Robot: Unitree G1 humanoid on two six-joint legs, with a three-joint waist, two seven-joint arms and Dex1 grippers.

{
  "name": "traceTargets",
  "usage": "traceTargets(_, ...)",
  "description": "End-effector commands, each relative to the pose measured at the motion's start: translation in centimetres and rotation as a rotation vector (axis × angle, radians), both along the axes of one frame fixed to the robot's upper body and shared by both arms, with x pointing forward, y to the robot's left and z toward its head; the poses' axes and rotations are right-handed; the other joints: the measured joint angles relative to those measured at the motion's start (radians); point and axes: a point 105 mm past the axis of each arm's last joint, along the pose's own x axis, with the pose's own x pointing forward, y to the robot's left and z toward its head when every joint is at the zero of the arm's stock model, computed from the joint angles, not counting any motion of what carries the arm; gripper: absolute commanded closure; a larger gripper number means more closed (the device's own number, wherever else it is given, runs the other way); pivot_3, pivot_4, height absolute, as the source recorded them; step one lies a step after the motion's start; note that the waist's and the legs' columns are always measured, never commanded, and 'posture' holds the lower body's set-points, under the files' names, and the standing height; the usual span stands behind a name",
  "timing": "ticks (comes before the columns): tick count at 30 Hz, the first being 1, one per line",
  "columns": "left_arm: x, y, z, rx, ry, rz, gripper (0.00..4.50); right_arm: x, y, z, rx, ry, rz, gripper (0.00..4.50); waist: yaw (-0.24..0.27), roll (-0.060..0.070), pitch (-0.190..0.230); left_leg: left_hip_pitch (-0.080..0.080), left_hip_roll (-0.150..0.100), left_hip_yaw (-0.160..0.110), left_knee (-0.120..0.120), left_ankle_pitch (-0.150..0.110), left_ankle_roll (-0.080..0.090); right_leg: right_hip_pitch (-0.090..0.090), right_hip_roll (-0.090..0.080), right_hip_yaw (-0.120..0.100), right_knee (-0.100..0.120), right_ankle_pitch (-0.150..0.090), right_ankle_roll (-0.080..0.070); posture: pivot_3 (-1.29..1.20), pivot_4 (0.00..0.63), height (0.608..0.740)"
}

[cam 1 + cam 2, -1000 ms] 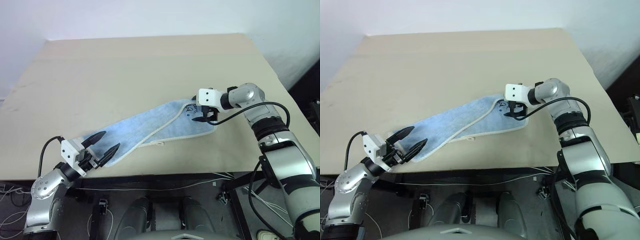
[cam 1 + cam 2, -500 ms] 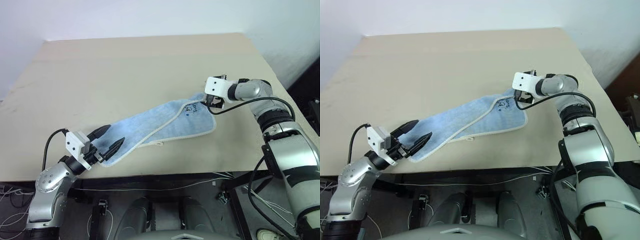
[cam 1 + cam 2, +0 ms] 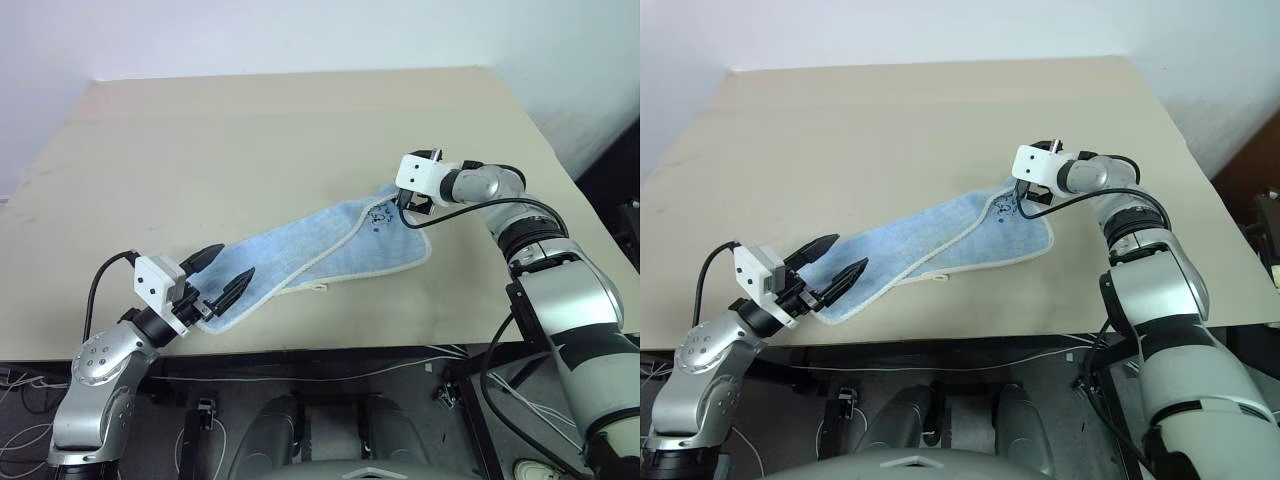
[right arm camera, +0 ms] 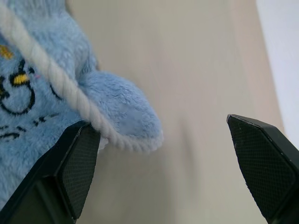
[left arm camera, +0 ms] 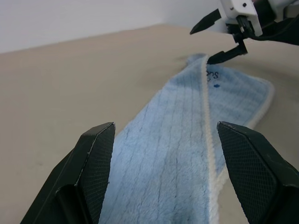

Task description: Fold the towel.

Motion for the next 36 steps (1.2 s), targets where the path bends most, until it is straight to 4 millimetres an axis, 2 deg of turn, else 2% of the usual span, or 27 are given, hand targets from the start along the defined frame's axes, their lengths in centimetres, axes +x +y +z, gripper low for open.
traceTargets(1,-0.3,-0.3,1.7,0.014,-0.058,-0.018,0.85,0.4,0.8,2.0,0.001,-0.067,0.02,0.59,0.0,0.0,0.0,0.0,0.0,0.0,0.0,0.0,0.0,0.0,0.0,0.0,0.0,0.0,0.0,0.0,0.15,0.74)
traceTargets(7,-0.6,-0.3,1.7,0.022,-0.054,-0.017,0.85,0.4,0.4,1.1,-0.076,-0.075,0.023,2.65,-0.001,0.0,0.0,0.0,0.0,0.0,0.0,0.0,0.0,0.0,0.0,0.0,0.0,0.0,0.0,0.0,0.15,0.74)
traceTargets(12,-0.7,-0.5,1.8,0.027,-0.049,-0.02,0.85,0.4,0.1,2.0,-0.071,-0.098,0.027,4.44,-0.001,0.0,0.0,0.0,0.0,0.0,0.0,0.0,0.0,0.0,0.0,0.0,0.0,0.0,0.0,0.0,0.15,0.74)
traceTargets(17,-0.5,-0.6,1.9,0.031,-0.048,-0.032,0.85,-0.2,-0.3,3.4,-0.081,-0.111,0.085,4.48,0.0,0.0,0.0,0.0,0.0,0.0,0.0,0.0,0.0,0.0,0.0,0.0,0.0,0.0,0.0,0.0,0.15,0.74)
traceTargets(22,0.0,-1.2,1.8,0.024,-0.049,-0.062,0.85,-2.0,-2.3,4.6,-0.154,0.011,0.176,4.48,0.002,0.0,0.0,0.0,0.0,0.0,0.0,0.0,0.0,0.0,0.0,0.0,0.0,0.0,0.0,0.0,0.15,0.74)
traceTargets(25,0.5,-1.7,1.5,0.019,-0.046,-0.09,0.85,-4.1,-4.1,4.6,-0.231,0.153,0.224,4.48,0.002,0.001,0.0,0.0,0.0,0.0,0.0,0.0,0.0,0.001,0.0,0.0,0.0,0.0,0.0,0.0,0.15,0.74)
traceTargets(30,1.4,-2.8,1.0,-0.001,-0.046,-0.129,0.85,-8.4,-5.6,5.1,-0.308,0.315,0.273,4.48,0.009,0.001,0.0,0.0,0.0,0.0,0.0,0.0,0.0,0.001,-0.002,-0.001,-0.001,0.0,0.0,0.0,0.15,0.74)
traceTargets(33,1.8,-3.2,0.5,-0.01,-0.041,-0.148,0.85,-11.6,-5.2,3.9,-0.316,0.424,0.315,4.48,0.006,0.001,0.0,0.0,0.0,-0.001,0.001,0.0,0.0,0.001,-0.003,-0.001,-0.001,0.0,0.0,0.0,0.15,0.74)
traceTargets(36,2.1,-3.5,0.2,-0.017,-0.04,-0.163,0.85,-13.3,-3.4,2.8,-0.247,0.473,0.348,4.48,0.003,0.001,0.0,0.0,0.001,-0.001,0.001,0.0,0.0,0.001,-0.003,0.0,-0.001,0.0,0.0,0.0,0.15,0.74)
